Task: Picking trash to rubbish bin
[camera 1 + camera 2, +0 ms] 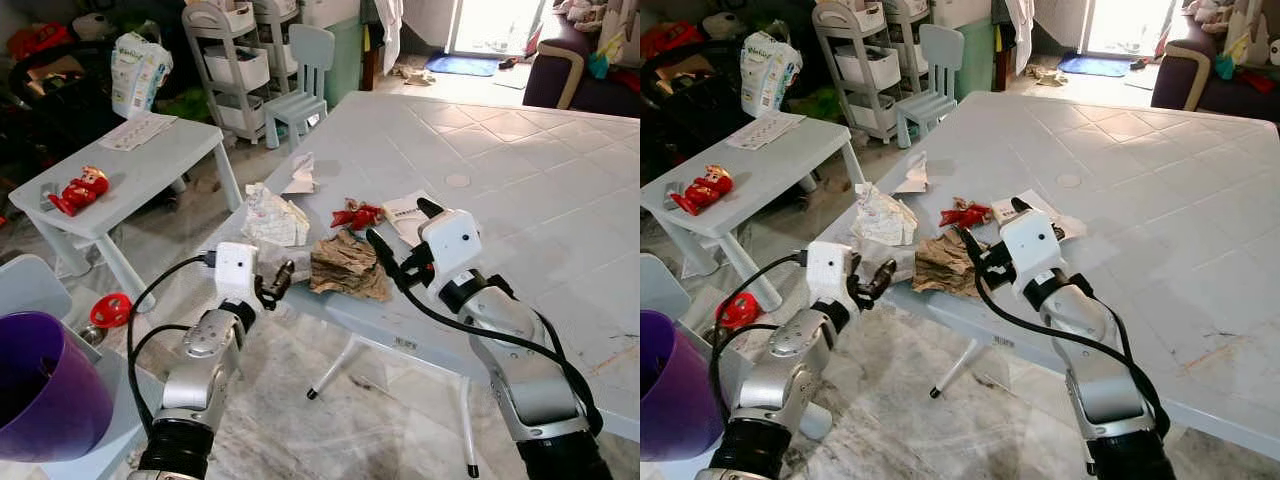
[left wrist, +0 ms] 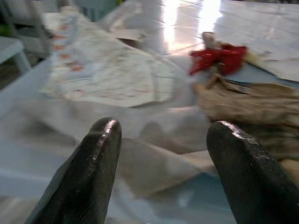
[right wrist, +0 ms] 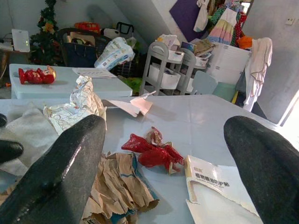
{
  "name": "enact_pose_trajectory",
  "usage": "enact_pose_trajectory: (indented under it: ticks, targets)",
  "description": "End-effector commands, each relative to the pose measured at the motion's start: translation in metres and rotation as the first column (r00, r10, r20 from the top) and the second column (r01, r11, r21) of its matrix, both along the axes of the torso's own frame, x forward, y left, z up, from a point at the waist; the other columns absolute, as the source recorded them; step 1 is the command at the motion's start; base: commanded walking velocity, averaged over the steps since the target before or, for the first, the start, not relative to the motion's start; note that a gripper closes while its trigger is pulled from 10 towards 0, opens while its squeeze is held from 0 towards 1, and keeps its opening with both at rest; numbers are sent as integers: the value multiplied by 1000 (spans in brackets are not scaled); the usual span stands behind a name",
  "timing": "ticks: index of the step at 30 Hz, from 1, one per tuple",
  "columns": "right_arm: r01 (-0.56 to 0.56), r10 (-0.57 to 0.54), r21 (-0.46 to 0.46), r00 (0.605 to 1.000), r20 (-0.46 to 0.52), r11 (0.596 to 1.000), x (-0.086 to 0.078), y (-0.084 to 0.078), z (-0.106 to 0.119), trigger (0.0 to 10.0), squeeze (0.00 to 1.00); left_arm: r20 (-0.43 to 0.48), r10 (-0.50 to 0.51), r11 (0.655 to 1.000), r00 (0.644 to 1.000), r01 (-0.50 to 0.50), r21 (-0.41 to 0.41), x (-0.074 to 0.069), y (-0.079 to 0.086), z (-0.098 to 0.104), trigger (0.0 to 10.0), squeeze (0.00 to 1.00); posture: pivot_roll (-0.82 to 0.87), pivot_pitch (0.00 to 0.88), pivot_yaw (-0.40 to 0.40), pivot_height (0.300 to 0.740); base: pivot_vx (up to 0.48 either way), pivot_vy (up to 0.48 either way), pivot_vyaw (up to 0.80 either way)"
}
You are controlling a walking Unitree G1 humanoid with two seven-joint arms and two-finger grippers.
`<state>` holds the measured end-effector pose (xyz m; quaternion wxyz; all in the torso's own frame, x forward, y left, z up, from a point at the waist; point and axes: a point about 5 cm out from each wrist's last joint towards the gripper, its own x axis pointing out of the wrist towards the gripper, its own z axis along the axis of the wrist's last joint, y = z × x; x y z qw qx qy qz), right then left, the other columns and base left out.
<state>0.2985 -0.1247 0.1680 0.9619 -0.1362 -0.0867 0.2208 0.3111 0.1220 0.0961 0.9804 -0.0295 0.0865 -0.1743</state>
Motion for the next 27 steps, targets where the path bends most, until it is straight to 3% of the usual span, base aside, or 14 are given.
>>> enact_pose_trajectory:
  ticks: [1, 6, 15, 16, 17, 18, 19, 20, 27]
  targets:
    - [-9, 9, -7, 1000, 13, 1000, 1, 4, 3, 10000, 0, -3, -8, 1000, 1000, 8, 21, 2, 1, 0, 10000, 0, -29, 4, 70, 740, 0, 0, 0]
    - [-5, 5, -6, 1000, 14, 1000, 1, 4, 3, 10000, 0, 68, -4, 999, 998, 1, 41, 4, 1, 12, 10000, 0, -30, 4, 75, 740, 0, 0, 0]
    - [-4, 4, -2, 1000, 15, 1000, 1, 6, 3, 10000, 0, -83, 8, 992, 997, 3, 125, -6, 8, -16, 10000, 0, -22, 3, 80, 740, 0, 0, 0]
    - [-4, 4, -2, 1000, 15, 1000, 1, 6, 3, 10000, 0, -89, -1, 991, 996, 12, 130, -6, 7, -17, 8078, 0, -22, 3, 81, 740, 0, 0, 0]
    - [-4, 4, -2, 1000, 15, 1000, 1, 6, 3, 10000, 0, -93, -6, 991, 996, 19, 135, -7, 7, -18, 8078, 0, -22, 3, 81, 740, 0, 0, 0]
    - [-4, 4, -3, 1000, 14, 1000, 2, 6, 3, 10000, 0, -98, -9, 990, 995, 23, 138, -7, 6, -18, 1882, 0, -23, 2, 81, 740, 0, 0, 0]
    - [-4, 4, -3, 1000, 14, 1000, 2, 6, 3, 10000, 0, -98, -12, 990, 995, 25, 137, -6, 6, -18, 431, 0, -24, 2, 83, 740, 0, 0, 0]
    - [-4, 4, -3, 1000, 15, 1000, 2, 6, 3, 10000, 0, -99, -16, 990, 995, 29, 137, -6, 6, -18, 0, 0, -24, 2, 84, 740, 0, 0, 0]
    - [2, -2, -1, 1000, 15, 1000, 2, 7, 2, 10000, 0, -93, -21, 990, 995, 34, 137, -3, 6, -16, 0, 0, -23, 0, 92, 740, 0, 0, 0]
